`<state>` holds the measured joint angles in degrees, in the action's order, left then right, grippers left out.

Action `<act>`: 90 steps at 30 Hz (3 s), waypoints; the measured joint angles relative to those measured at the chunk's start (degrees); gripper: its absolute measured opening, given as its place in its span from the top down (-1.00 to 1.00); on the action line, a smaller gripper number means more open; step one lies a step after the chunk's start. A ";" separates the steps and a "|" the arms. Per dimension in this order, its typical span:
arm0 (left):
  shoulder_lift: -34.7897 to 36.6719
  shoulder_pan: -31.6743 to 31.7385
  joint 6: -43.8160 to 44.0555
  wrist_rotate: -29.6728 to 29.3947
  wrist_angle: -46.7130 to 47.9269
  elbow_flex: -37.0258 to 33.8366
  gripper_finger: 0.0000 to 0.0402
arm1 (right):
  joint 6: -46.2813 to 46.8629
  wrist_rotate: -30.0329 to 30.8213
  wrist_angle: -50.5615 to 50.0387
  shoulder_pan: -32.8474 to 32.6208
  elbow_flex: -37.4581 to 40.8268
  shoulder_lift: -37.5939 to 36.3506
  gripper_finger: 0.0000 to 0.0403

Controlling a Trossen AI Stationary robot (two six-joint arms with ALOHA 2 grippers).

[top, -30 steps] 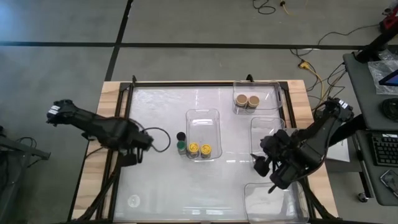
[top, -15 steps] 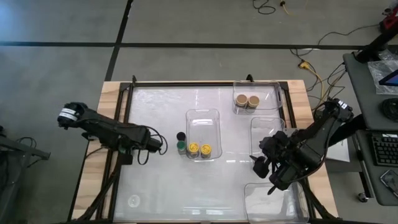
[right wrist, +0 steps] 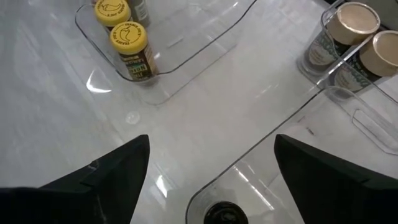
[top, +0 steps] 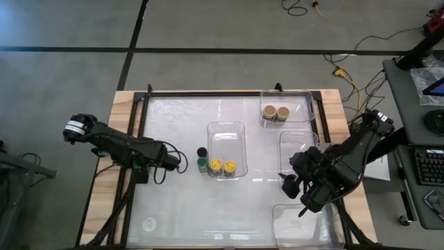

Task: Sort spices by type
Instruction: Put the left green seasoning bottle into the bottom transparent bin

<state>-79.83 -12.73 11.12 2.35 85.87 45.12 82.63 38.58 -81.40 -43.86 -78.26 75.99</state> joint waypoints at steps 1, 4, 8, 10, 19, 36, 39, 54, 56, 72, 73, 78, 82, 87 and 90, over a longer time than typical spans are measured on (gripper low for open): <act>0.00 0.00 -0.08 -0.04 -0.08 -0.07 -0.36 | 0.00 -0.01 0.11 0.00 0.00 0.00 -0.66; 0.00 0.00 -0.09 -0.17 -0.08 -0.28 -0.19 | -0.02 -0.01 0.68 0.00 0.00 0.00 -0.64; 0.00 -0.02 0.63 -0.10 -0.18 0.75 0.09 | -0.07 -0.01 1.39 0.00 0.00 0.00 -0.62; 0.02 -0.08 1.75 0.41 -0.19 2.01 0.09 | -0.32 0.00 1.83 0.00 0.00 0.00 -0.60; -0.40 -4.04 11.40 5.90 -0.33 13.43 0.09 | -5.56 0.48 8.64 0.42 0.00 0.00 -0.50; -25.43 -15.86 30.97 12.39 -7.29 44.89 0.09 | -22.54 6.35 32.48 4.28 0.04 2.25 -0.53; -31.54 -16.50 28.83 10.74 -7.13 51.65 0.09 | -23.90 6.05 32.47 4.05 0.04 1.70 -0.55; -56.44 -11.18 27.54 9.95 3.55 84.10 0.09 | -32.42 3.39 23.74 -5.94 -6.82 0.29 -0.56; -58.44 -10.67 29.25 10.19 4.03 87.95 0.09 | -31.34 3.34 22.63 -7.90 -6.70 0.28 -0.57; -56.75 -9.28 29.58 11.22 4.08 87.28 0.09 | -20.13 6.72 20.33 -14.91 -5.86 5.15 -0.57; -55.95 -9.17 29.51 10.35 3.94 86.90 0.09 | -19.64 6.67 20.31 -14.88 -5.86 5.62 -0.58; -50.89 -8.20 30.51 7.77 4.05 82.46 0.09 | -17.72 6.64 20.37 -14.51 -5.86 7.77 -0.62; -49.07 -7.98 29.30 7.93 4.27 76.56 0.09 | -16.70 6.61 20.42 -13.51 -5.84 8.70 -0.63; -49.05 -8.12 27.52 8.74 2.06 72.95 0.09 | -16.93 6.63 20.87 -11.15 -5.84 9.25 -0.63; -49.29 -8.15 27.36 8.66 2.24 72.10 0.09 | -17.96 6.59 21.01 -9.67 -5.84 9.25 -0.63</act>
<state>-129.13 -20.88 38.48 11.01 88.11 117.22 64.67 45.17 -60.39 -53.52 -84.09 85.23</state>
